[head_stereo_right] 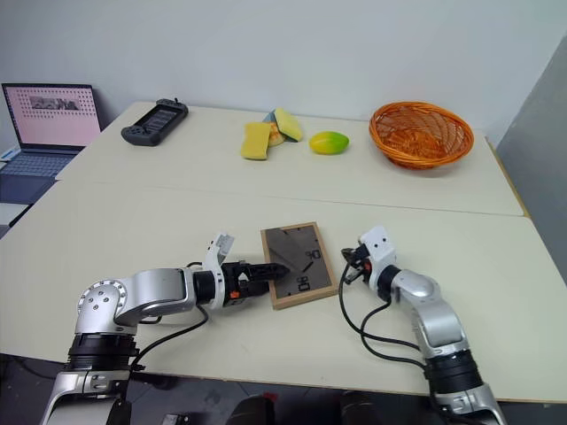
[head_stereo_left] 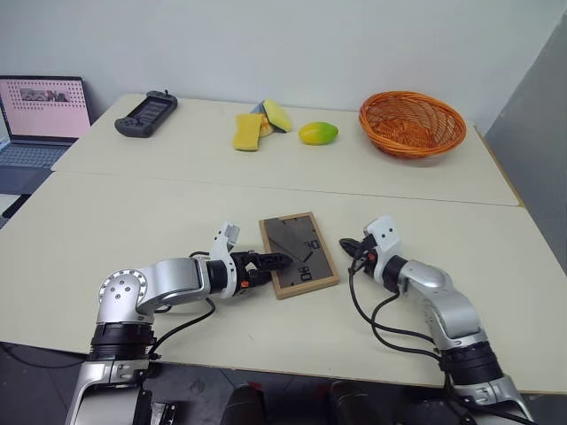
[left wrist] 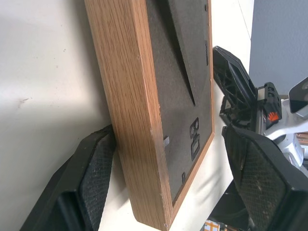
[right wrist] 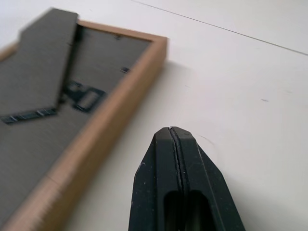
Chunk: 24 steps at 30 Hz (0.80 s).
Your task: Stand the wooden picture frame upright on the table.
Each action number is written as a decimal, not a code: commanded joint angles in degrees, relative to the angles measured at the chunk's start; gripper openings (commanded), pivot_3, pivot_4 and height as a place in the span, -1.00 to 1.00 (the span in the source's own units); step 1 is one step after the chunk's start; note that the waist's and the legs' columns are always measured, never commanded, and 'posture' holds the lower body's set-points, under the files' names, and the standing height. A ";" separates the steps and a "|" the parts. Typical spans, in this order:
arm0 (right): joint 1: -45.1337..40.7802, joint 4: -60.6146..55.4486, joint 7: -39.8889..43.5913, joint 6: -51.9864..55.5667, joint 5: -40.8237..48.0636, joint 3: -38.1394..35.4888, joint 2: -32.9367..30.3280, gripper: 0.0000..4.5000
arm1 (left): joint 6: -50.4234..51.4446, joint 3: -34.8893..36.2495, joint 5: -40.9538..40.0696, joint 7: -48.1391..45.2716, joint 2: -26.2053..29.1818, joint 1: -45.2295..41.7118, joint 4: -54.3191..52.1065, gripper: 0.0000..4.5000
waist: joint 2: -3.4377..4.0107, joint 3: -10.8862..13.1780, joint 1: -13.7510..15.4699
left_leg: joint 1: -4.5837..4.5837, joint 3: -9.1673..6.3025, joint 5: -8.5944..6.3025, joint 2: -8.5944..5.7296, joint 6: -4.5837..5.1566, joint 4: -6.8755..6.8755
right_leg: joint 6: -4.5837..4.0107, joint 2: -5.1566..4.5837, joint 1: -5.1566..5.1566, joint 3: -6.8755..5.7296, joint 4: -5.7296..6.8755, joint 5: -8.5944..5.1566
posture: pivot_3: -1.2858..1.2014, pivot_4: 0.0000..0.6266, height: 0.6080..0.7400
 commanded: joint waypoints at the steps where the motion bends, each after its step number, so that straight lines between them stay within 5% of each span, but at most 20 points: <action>1: 1.69 -2.08 2.65 -1.01 0.18 3.03 0.13 -1.00 | -0.45 1.24 -0.78 0.06 -0.27 -0.13 -0.86 0.65 | 0.00 0.00 -0.03 | 0.00 0.00 0.00 0.00 0.00 -0.01 | 0.00 0.00 0.00 0.00 0.00 0.00 | 0.03 -0.52 1.00; 13: 1.24 -6.87 -1.62 6.56 5.24 1.79 7.88 -1.00 | -0.27 1.60 -0.78 0.30 0.02 0.24 -1.01 0.65 | 0.00 0.00 -0.06 | -0.01 -0.02 0.01 0.00 -0.02 -0.02 | 0.01 -0.01 0.00 -0.01 -0.02 0.00 | 0.03 -0.52 1.00; 24: 0.48 -4.77 -2.02 6.17 4.38 0.85 6.78 -1.00 | -0.17 1.83 -0.78 0.18 0.18 0.20 -0.76 0.65 | 0.00 0.00 -0.06 | -0.01 0.00 0.00 -0.01 -0.01 -0.03 | 0.02 -0.01 -0.01 0.00 -0.04 -0.01 | 0.03 -0.52 1.00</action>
